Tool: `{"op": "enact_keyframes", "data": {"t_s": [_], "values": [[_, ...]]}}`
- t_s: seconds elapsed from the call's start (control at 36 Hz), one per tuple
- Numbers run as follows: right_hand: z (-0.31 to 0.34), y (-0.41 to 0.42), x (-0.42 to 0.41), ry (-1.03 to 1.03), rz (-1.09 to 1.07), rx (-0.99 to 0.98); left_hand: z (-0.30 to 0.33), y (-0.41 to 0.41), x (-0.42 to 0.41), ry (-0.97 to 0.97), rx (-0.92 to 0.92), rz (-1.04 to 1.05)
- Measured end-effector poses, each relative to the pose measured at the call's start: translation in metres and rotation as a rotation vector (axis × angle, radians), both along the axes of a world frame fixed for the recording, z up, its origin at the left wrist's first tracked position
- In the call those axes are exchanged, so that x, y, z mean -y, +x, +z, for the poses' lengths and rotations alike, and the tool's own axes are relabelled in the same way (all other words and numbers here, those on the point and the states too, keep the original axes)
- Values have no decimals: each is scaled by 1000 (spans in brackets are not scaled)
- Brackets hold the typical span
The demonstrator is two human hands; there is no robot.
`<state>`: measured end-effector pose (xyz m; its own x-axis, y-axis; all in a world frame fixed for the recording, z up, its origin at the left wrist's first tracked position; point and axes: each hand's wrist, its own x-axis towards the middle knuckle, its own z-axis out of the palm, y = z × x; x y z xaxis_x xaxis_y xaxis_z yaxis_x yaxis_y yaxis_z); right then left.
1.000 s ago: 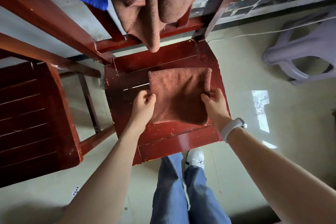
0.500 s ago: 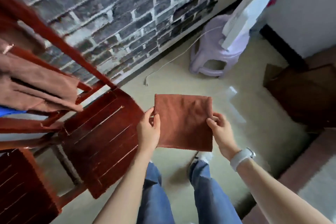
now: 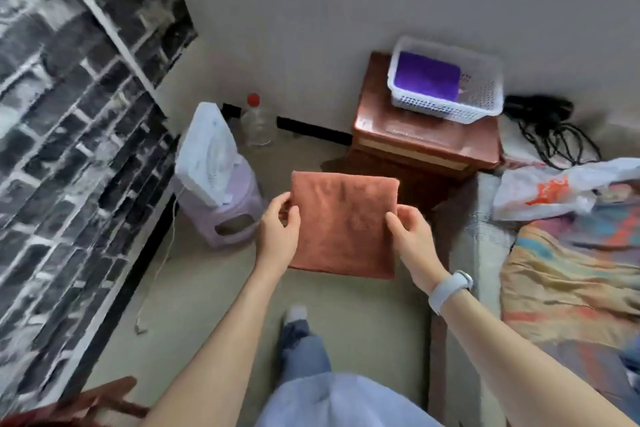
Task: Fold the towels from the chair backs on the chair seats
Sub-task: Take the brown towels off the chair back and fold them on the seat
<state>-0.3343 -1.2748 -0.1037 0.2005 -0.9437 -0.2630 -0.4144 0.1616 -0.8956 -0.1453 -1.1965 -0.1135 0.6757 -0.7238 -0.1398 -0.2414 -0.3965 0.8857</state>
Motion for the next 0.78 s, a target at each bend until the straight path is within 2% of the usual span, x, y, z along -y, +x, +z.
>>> {"op": "enact_keyframes", "data": {"t_s": [0.22, 0.53, 0.78], "values": [[15, -34, 133, -74, -198, 70, 19, -19, 167, -84, 42, -171], [14, -35, 355, -34, -354, 52, 15, -21, 414, -40, -64, -300], [-7, -52, 445, 58, -415, -6, -9, -46, 509, 99, -159, -285]]}}
